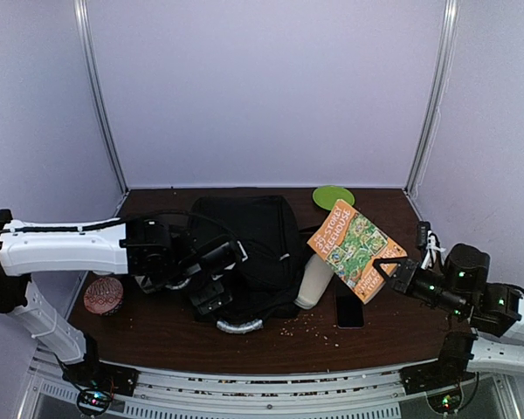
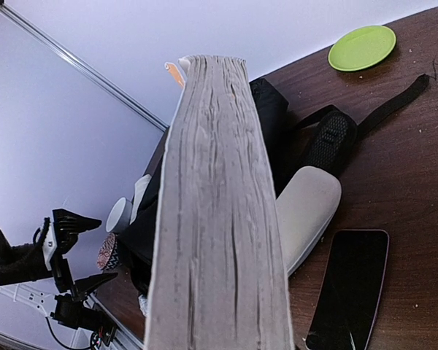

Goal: Pack the student bag
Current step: Pick up the book from the center of the board, then place the book in the student bag.

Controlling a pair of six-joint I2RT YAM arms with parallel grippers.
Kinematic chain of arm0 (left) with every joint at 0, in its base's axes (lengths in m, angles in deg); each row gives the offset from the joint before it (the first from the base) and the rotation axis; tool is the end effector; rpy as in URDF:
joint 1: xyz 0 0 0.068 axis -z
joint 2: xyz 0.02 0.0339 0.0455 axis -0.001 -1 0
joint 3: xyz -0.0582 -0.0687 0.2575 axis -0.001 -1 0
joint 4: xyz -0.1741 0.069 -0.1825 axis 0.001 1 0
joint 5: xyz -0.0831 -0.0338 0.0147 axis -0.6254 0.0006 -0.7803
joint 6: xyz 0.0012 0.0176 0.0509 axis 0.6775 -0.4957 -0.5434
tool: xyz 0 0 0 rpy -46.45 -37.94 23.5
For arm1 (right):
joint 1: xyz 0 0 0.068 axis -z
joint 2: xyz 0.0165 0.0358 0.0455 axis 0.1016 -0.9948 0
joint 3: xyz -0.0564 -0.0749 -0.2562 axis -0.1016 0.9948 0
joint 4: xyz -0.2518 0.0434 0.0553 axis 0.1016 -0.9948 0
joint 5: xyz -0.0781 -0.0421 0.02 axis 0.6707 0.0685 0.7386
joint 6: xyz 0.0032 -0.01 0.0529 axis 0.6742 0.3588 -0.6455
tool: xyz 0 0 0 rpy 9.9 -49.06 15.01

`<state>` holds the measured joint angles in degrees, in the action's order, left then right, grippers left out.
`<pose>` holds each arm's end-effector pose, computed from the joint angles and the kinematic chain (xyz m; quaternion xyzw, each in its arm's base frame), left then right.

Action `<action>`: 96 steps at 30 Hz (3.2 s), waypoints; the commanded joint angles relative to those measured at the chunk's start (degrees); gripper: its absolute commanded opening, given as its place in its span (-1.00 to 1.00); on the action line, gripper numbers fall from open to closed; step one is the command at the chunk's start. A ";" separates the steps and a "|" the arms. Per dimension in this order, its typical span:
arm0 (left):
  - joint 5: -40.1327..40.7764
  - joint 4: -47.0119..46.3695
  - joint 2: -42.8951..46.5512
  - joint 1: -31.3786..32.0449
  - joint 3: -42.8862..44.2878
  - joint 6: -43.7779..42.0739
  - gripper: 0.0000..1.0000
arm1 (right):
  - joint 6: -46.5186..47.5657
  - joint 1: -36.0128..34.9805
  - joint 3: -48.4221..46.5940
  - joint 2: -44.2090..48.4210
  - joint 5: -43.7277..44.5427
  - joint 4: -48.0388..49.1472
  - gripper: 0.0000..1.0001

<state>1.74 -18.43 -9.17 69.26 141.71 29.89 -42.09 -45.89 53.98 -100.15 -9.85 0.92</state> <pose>0.1218 -0.2698 0.2754 0.4322 0.8415 0.0897 0.3115 0.0839 0.0993 0.2495 0.0131 0.7958 0.4317 0.4244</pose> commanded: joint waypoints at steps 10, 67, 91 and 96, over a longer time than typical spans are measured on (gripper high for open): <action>0.96 -4.57 -10.75 -4.59 7.85 -2.02 0.59 | 0.63 0.02 -1.15 3.13 -0.90 2.75 -1.00; -11.92 -22.43 -4.41 -9.14 19.24 37.80 -1.00 | -31.79 4.08 -4.02 -38.35 -17.13 38.82 -1.00; 8.00 -32.50 2.90 -5.95 10.27 52.57 -1.00 | -20.40 9.99 -43.91 -72.17 -31.13 28.02 -1.00; 2.71 -36.49 0.63 -6.71 9.20 52.68 -1.00 | -23.32 9.82 -39.23 -76.39 -30.36 36.06 -1.00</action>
<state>6.77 -42.60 -8.61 62.40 150.04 81.50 -63.62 -36.76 13.42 -173.89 -42.39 24.94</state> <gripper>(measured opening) 0.030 0.195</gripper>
